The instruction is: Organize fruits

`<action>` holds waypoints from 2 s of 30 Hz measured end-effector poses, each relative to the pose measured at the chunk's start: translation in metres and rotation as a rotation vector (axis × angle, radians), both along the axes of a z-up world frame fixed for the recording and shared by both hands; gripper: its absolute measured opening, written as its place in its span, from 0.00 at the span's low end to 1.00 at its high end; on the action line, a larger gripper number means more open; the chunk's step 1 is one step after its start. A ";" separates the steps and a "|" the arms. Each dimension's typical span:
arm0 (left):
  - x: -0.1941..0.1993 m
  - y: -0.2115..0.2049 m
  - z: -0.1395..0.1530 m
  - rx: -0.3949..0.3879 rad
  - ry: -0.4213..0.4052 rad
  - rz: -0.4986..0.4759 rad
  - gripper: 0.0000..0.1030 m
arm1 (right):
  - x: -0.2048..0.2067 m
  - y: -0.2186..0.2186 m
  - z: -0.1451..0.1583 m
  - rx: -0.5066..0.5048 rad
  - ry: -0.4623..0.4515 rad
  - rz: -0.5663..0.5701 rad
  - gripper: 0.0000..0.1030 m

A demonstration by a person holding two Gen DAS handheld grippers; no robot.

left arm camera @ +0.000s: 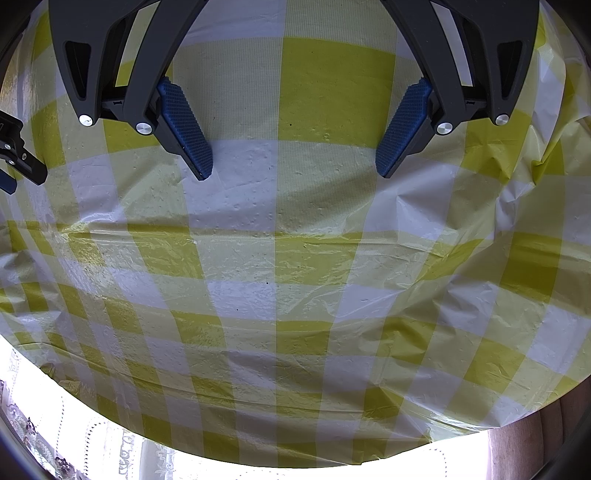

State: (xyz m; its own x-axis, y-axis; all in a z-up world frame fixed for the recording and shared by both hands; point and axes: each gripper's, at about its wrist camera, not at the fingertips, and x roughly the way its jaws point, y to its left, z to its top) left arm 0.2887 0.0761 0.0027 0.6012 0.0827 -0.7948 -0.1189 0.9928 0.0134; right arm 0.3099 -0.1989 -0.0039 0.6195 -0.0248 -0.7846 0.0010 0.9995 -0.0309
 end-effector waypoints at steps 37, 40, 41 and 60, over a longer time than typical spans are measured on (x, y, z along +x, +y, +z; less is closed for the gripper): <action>0.000 0.000 0.000 0.000 0.000 0.000 0.85 | 0.000 0.000 0.000 0.000 0.000 0.000 0.99; 0.000 0.000 0.000 0.000 0.000 0.000 0.85 | 0.000 0.000 0.000 0.000 0.000 0.000 0.99; 0.000 0.000 0.000 0.000 0.000 0.000 0.85 | 0.000 0.000 0.000 0.000 0.000 0.000 0.99; 0.000 0.000 0.000 0.000 0.000 0.000 0.85 | 0.000 0.000 0.000 0.000 0.000 0.000 0.99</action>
State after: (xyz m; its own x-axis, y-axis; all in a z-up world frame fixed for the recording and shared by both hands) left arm 0.2889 0.0760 0.0026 0.6013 0.0827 -0.7947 -0.1188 0.9928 0.0134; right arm 0.3099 -0.1984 -0.0040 0.6196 -0.0246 -0.7845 0.0009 0.9995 -0.0307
